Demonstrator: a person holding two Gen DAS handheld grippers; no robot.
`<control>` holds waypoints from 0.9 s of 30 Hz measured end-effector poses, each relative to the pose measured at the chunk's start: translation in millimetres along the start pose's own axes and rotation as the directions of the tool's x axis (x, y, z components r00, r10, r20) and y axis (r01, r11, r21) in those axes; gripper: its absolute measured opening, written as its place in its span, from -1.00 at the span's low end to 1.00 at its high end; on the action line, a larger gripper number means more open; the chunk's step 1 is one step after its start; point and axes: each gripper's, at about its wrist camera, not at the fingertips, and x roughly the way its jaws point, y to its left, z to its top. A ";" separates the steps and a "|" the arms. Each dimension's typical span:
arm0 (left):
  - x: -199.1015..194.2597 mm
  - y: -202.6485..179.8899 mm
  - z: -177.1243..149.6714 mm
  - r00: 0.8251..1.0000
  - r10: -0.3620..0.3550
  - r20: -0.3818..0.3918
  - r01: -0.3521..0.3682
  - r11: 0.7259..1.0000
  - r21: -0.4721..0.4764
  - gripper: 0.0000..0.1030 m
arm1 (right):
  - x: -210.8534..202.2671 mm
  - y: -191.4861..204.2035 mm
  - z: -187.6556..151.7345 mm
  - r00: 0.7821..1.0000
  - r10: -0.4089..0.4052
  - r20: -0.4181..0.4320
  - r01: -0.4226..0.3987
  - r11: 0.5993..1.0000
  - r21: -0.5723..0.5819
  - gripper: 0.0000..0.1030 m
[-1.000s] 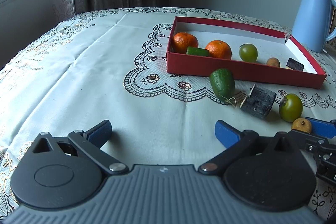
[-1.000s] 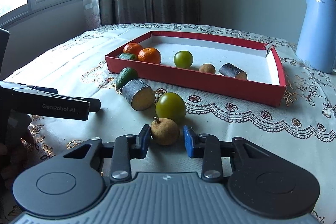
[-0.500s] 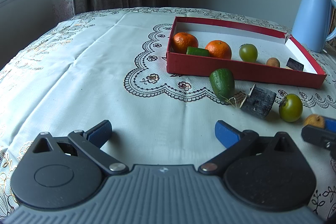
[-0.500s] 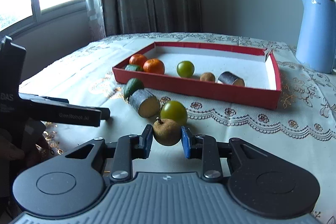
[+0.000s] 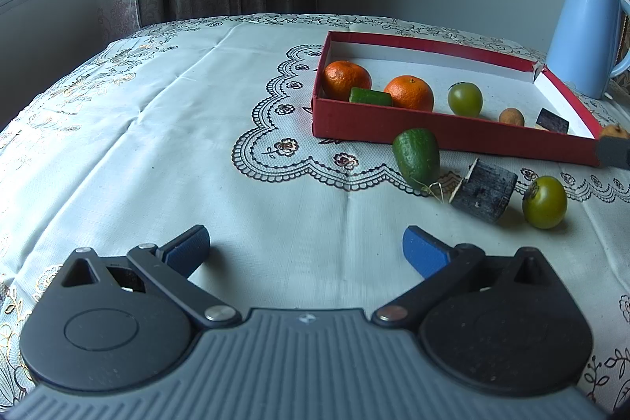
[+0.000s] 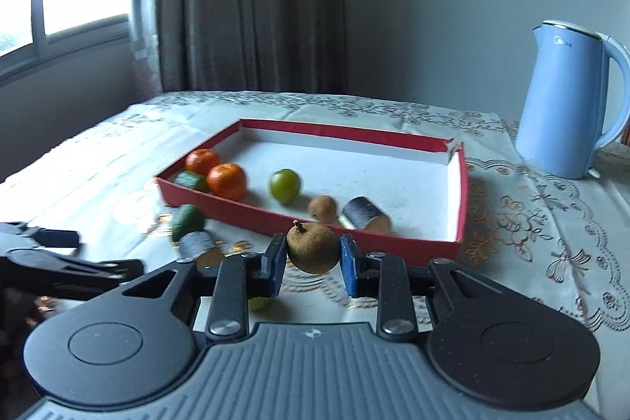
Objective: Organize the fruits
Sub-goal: 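Carry the brown fruit into the red tray and open the right tool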
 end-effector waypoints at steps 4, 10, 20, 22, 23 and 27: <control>-0.1 0.1 0.0 1.000 0.000 0.000 0.000 1.000 0.000 1.00 | 18.6 -11.0 8.0 1.000 -0.028 -0.005 0.028 0.999 0.020 -0.45; -0.2 0.3 -0.1 1.000 0.000 0.000 0.000 1.000 0.000 1.00 | 35.2 -14.8 30.1 0.999 -0.035 0.040 0.033 0.999 0.042 -0.45; 0.1 0.4 -0.1 1.000 -0.001 0.001 0.001 1.000 0.000 1.00 | 92.3 10.9 44.3 1.000 -0.002 -0.019 0.002 1.000 -0.003 -0.45; 0.2 0.5 -0.1 1.000 -0.001 0.001 0.001 1.000 0.000 1.00 | 101.9 14.8 41.9 0.999 0.002 -0.036 -0.003 1.000 -0.007 -0.45; 0.3 0.4 0.0 1.000 -0.001 0.001 0.001 1.000 0.000 1.00 | 105.4 16.2 40.4 0.999 0.001 -0.040 -0.001 1.000 -0.008 -0.45; 0.6 0.4 0.1 1.000 -0.001 0.001 0.001 1.000 0.000 1.00 | 113.4 18.4 36.4 0.999 -0.004 -0.043 0.003 1.000 -0.015 -0.44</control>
